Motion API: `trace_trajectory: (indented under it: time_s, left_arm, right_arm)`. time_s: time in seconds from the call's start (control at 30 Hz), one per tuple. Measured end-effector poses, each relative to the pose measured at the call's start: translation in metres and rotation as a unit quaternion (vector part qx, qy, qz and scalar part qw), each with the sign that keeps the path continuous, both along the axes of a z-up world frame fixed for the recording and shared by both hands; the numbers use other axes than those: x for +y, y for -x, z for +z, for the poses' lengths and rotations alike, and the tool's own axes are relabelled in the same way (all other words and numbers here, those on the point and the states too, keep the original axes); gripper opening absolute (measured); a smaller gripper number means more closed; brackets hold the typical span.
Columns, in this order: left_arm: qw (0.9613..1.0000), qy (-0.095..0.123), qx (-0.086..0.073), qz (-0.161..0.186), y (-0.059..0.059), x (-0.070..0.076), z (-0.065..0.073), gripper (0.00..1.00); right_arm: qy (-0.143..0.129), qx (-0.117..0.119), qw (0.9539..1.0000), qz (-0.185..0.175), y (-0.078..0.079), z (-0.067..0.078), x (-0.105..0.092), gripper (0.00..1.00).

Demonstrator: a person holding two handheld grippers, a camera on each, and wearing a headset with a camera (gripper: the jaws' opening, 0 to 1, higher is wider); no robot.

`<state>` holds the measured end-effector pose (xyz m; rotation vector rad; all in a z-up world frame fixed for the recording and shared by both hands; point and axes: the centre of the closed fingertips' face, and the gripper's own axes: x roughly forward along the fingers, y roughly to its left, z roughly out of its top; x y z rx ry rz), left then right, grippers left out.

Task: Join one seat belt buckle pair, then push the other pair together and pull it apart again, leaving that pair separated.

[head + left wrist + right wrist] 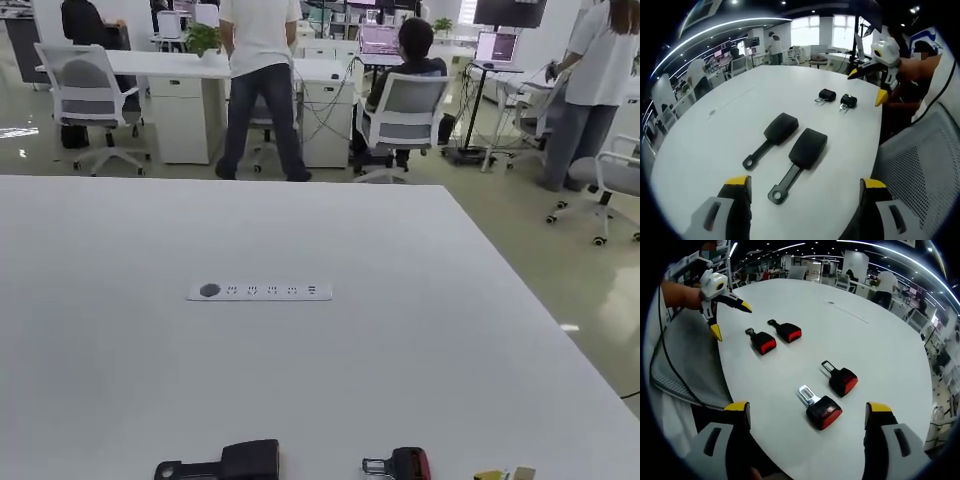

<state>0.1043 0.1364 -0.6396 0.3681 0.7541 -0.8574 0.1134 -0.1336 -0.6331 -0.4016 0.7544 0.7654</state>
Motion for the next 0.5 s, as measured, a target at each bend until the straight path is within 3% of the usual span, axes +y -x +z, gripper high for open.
trace_trajectory:
  time_s: [0.23, 0.37, 0.5]
  left_arm:
    - [0.9999, 0.003, 0.001, -0.016, 0.007, -0.006, 0.000, 0.90]
    - [0.9999, 0.005, 0.002, -0.012, 0.005, -0.007, -0.001, 0.89]
    - [0.9997, 0.026, 0.001, 0.003, -0.002, -0.005, 0.003, 0.87]
  right_arm:
    - [-0.005, -0.001, 0.9998, 0.017, 0.001, -0.001, 0.008, 0.90]
    - [-0.004, -0.008, 0.9998, 0.019, -0.002, 0.000, 0.010, 0.90]
    - [-0.004, -0.007, 0.9998, 0.019, -0.002, -0.001, 0.009, 0.89]
